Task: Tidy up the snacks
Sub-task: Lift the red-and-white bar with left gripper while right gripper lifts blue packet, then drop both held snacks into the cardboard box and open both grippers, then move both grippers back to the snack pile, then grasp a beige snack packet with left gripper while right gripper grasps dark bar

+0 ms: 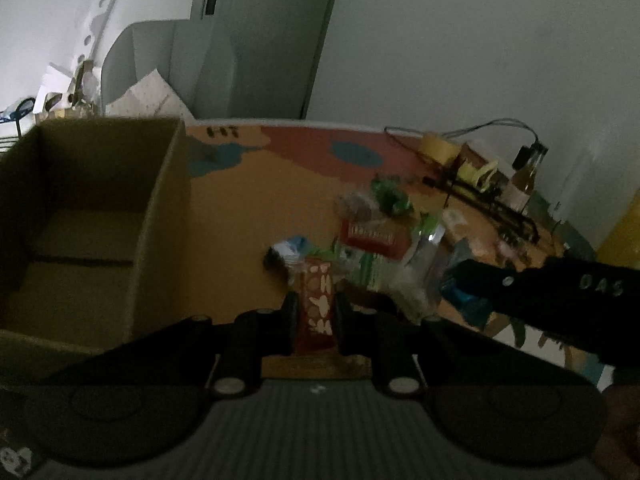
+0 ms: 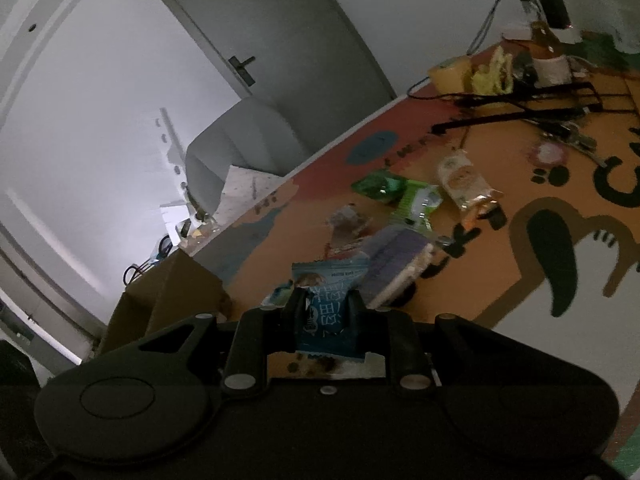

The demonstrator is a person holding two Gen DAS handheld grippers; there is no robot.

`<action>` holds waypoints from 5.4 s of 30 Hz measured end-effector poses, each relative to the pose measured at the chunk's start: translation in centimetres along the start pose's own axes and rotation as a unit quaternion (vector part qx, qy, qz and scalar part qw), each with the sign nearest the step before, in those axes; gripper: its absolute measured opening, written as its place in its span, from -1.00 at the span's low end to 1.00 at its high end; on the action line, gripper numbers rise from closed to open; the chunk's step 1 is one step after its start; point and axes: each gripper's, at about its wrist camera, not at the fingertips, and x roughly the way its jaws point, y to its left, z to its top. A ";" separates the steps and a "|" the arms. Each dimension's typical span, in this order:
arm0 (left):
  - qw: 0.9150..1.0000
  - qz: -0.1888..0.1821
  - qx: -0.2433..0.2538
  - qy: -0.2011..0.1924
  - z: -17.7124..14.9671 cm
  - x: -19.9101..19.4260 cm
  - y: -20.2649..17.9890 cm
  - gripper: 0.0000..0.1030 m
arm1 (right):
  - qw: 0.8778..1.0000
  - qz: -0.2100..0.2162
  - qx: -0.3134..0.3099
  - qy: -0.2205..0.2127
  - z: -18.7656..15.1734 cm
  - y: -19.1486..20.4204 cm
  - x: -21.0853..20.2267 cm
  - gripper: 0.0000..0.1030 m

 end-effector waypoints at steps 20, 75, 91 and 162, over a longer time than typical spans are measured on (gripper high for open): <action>0.997 0.022 -0.026 -0.071 3.9 -6.1 4.3 -0.68 | 0.996 0.066 -0.066 0.001 0.7 8.4 1.8 -0.60; 0.990 0.063 -0.095 -0.079 3.0 -7.9 11.8 0.66 | 0.997 0.048 -0.067 0.013 0.1 10.7 0.9 0.09; 0.996 0.005 -0.044 -0.072 2.2 -7.4 5.4 0.73 | 0.999 -0.011 -0.034 -0.014 1.0 4.7 -3.0 0.31; 0.999 -0.024 -0.009 0.027 0.3 3.1 1.1 -0.70 | 0.995 -0.045 0.066 0.062 1.5 -2.3 7.0 -0.38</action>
